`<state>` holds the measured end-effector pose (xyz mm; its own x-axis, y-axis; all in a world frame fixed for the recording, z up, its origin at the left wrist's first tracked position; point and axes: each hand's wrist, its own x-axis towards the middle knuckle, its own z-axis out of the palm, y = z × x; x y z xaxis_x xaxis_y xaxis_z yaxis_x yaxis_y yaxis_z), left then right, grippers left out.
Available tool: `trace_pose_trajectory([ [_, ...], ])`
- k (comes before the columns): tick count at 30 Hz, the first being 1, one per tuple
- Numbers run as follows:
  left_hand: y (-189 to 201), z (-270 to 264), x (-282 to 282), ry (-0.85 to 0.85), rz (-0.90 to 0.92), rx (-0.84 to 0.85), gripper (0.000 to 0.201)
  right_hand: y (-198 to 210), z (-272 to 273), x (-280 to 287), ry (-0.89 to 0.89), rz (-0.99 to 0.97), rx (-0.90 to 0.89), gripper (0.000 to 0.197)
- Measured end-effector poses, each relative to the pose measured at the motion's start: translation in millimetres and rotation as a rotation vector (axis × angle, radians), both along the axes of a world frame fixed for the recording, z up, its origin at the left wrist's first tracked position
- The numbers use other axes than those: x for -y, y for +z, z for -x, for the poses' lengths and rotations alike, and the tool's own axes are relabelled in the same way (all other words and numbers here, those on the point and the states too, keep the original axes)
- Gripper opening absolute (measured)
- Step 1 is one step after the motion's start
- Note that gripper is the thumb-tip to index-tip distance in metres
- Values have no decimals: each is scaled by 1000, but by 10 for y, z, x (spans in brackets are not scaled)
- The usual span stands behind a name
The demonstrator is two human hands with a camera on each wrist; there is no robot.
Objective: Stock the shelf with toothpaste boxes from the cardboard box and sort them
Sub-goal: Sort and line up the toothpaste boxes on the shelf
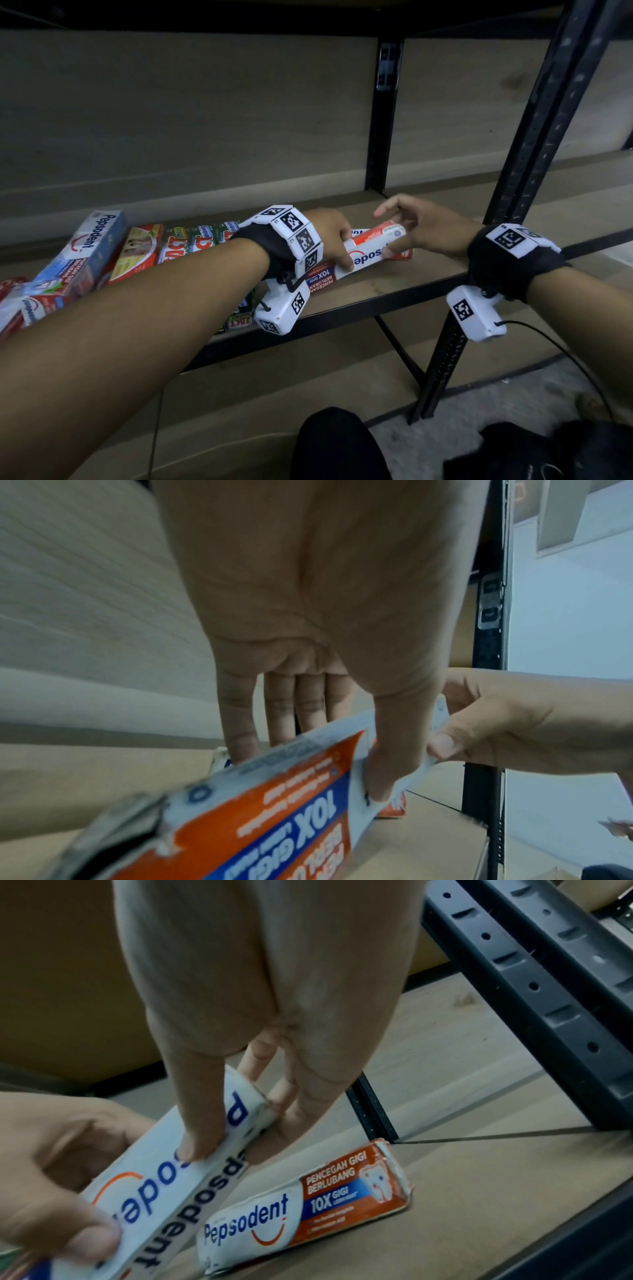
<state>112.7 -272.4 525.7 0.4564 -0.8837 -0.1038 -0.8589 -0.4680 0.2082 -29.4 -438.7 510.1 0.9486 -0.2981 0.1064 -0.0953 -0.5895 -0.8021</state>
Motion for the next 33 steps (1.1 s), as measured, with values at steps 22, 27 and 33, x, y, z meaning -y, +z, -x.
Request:
trace_pose_trajectory([
  [22,290,-46,-170,158,721,-645,58,-85,28,-135,-27,-41,-102,34],
  [27,243,-150,-310,160,508,-470,50,47,98,75,-18,234,-145,35],
  [33,0,-24,-188,106,188,-205,48,-27,23,128,-9,568,-262,40],
])
